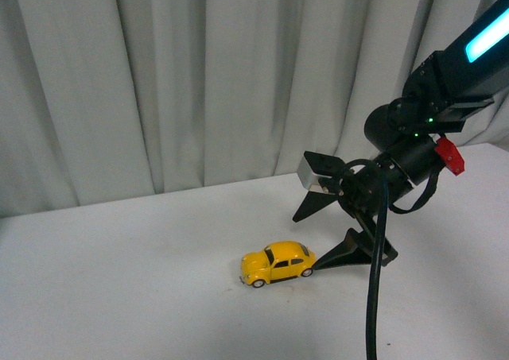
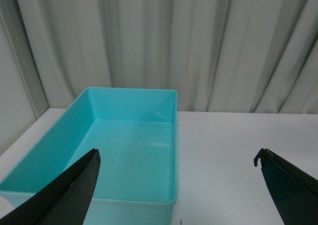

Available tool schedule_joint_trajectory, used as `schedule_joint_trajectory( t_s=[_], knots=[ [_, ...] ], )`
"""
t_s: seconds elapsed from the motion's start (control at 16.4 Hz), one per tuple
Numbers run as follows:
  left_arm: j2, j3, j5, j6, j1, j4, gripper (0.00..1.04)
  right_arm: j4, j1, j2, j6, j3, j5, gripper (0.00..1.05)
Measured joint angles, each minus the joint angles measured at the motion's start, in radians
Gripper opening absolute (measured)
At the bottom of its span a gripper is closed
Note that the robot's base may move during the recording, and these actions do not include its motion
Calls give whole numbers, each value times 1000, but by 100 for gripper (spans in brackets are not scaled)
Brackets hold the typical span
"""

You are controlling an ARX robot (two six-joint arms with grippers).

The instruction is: Wind up and store yellow beetle toy

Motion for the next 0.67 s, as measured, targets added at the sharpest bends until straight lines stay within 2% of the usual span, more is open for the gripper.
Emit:
schedule_joint_trajectory(
  t_s=[0.3,0.67],
  knots=[
    [0,0,0,0,0,0,98,-95,60,54,-69,79,5,98],
    [0,0,0,0,0,0,98,-69,77,82,-81,78,49,98]
  ],
)
